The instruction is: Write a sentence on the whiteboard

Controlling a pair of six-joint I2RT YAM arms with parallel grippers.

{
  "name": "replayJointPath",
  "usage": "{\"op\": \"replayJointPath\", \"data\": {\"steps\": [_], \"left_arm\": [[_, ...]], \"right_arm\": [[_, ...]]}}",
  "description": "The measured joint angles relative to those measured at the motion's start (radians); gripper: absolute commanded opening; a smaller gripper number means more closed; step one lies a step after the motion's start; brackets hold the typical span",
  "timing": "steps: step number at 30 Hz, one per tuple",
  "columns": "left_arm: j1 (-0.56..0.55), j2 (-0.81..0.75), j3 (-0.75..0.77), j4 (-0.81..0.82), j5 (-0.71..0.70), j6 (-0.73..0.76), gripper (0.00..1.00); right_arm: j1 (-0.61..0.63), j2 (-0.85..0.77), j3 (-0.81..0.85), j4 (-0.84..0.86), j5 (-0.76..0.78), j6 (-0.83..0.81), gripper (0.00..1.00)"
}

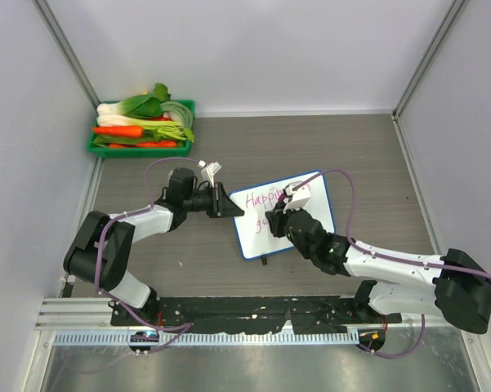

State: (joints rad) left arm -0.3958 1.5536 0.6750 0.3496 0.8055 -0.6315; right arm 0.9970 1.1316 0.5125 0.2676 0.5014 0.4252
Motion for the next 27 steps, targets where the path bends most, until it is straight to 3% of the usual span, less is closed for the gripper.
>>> {"op": "replayJointPath", "data": {"steps": [27], "left_arm": [[0.001,0.002,0.002,-0.003,0.001,0.000,0.00]], "right_arm": [[-0.064,0.051,0.056,0.045,-0.011,-0.003,0.02]]}}
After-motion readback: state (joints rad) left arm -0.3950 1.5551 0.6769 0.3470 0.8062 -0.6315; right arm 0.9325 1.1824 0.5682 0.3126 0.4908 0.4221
